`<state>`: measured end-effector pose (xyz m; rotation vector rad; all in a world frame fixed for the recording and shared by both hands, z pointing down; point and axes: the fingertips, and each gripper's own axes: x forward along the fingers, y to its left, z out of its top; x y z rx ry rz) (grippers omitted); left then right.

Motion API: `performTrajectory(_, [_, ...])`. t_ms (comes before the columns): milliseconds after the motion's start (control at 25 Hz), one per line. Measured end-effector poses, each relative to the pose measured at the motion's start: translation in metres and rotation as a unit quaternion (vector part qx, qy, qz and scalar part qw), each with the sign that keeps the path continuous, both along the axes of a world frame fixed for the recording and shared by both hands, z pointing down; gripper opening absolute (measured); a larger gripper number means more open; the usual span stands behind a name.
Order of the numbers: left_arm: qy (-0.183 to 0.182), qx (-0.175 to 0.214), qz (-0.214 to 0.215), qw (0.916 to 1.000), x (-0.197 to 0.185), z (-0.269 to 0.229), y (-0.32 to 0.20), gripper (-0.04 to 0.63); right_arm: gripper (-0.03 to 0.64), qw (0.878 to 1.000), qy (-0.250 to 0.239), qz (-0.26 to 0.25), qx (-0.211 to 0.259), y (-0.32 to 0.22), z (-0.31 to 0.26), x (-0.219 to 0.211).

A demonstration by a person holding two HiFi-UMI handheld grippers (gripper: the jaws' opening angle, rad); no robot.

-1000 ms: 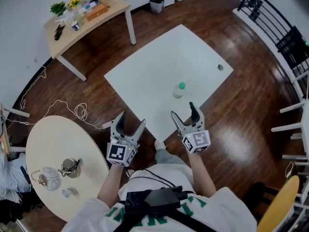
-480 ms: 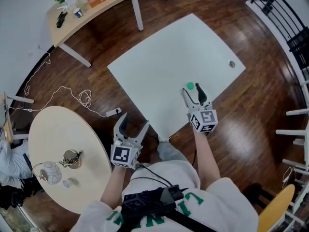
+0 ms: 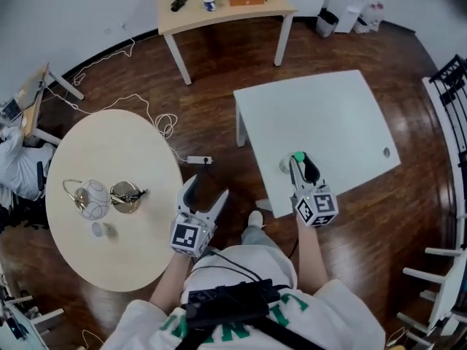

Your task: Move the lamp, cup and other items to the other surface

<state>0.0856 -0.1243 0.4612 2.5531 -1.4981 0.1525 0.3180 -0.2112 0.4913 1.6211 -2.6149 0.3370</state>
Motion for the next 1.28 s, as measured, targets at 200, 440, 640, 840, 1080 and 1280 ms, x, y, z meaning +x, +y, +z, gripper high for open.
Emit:
performTrajectory(200, [-0.011, 0.005, -0.076, 0.9970, -0.092, 0.011, 0.044, 0.328, 0.146, 0.992, -0.017, -0.128, -0.002, 0.028, -0.006, -0.137])
performTrajectory(440, [-0.017, 0.009, -0.177, 0.9840, -0.190, 0.020, 0.102, 0.328, 0.147, 0.964, -0.029, -0.263, -0.001, 0.069, -0.006, -0.288])
performTrajectory(640, [-0.010, 0.008, -0.273, 0.9620, -0.258, 0.018, 0.153, 0.328, 0.147, 0.926, -0.032, -0.375, 0.001, 0.108, 0.000, -0.400])
performTrajectory(840, [-0.003, 0.010, -0.354, 0.9352, -0.316, 0.013, 0.209, 0.328, 0.147, 0.882, 0.013, -0.471, 0.021, 0.162, 0.017, -0.495])
performTrajectory(1080, [-0.007, -0.005, -0.451, 0.8926, -0.385, 0.030, 0.308, 0.328, 0.147, 0.810, 0.012, -0.585, 0.038, 0.258, 0.025, -0.604])
performTrajectory(1280, [0.014, -0.009, -0.514, 0.8574, -0.414, 0.029, 0.360, 0.328, 0.147, 0.775, 0.006, -0.630, 0.044, 0.306, 0.039, -0.654])
